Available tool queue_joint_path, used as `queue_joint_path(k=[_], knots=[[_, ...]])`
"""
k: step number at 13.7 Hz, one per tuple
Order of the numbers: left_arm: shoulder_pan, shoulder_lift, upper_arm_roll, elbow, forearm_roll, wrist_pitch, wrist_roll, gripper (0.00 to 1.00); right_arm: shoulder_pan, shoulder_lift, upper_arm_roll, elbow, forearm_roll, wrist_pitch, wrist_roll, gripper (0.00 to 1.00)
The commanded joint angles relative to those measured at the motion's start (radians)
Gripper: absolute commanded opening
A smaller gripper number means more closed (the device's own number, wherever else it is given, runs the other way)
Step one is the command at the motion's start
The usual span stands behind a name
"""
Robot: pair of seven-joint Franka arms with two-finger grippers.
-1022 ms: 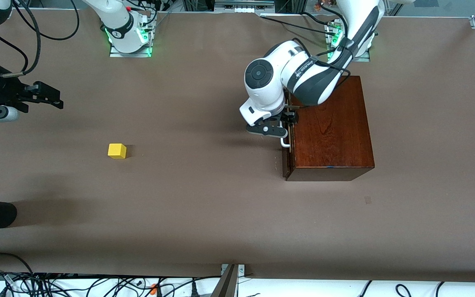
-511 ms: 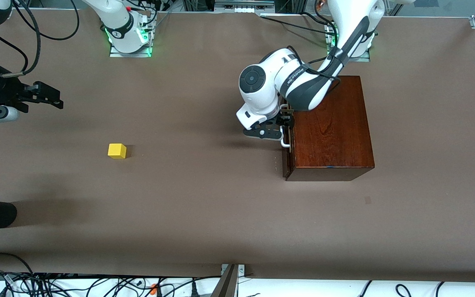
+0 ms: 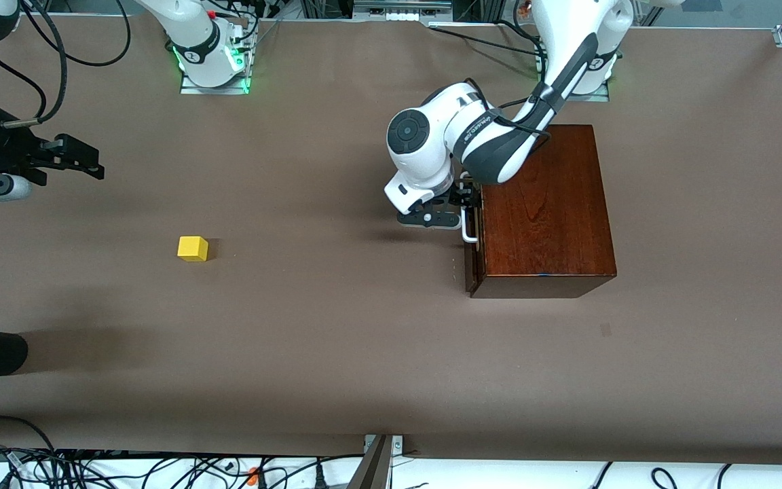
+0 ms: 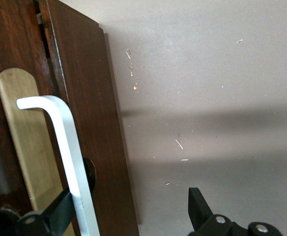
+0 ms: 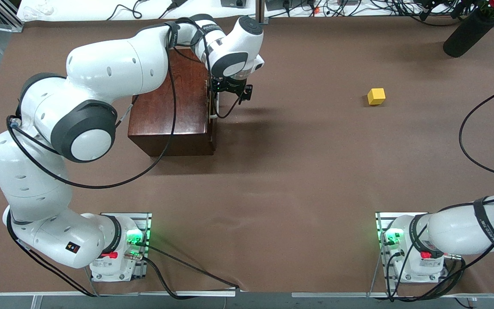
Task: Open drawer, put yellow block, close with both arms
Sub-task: 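Pull the drawer open by its handle with the left gripper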
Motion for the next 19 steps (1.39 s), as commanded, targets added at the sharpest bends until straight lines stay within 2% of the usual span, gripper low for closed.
queue_joint_path(k=[1,5,8,13,19], knots=[[-0.037,0.026,0.005,0.025,0.019,0.027,-0.083,1.00,-0.010,0.012,0.005,0.030,-0.007,-0.019,-0.005,1.00],[-0.060,0.041,0.002,0.031,0.006,0.104,-0.131,1.00,-0.010,0.012,0.005,0.030,-0.007,-0.019,-0.003,1.00],[-0.066,0.046,0.001,0.046,-0.068,0.168,-0.138,1.00,-0.011,0.012,0.005,0.028,-0.007,-0.019,-0.002,1.00],[-0.099,0.073,0.001,0.110,-0.096,0.179,-0.138,1.00,-0.030,0.012,0.002,0.027,0.000,-0.014,0.015,1.00],[-0.106,0.081,0.001,0.136,-0.105,0.179,-0.139,1.00,-0.030,0.012,-0.010,0.028,0.006,-0.013,-0.002,1.00]])
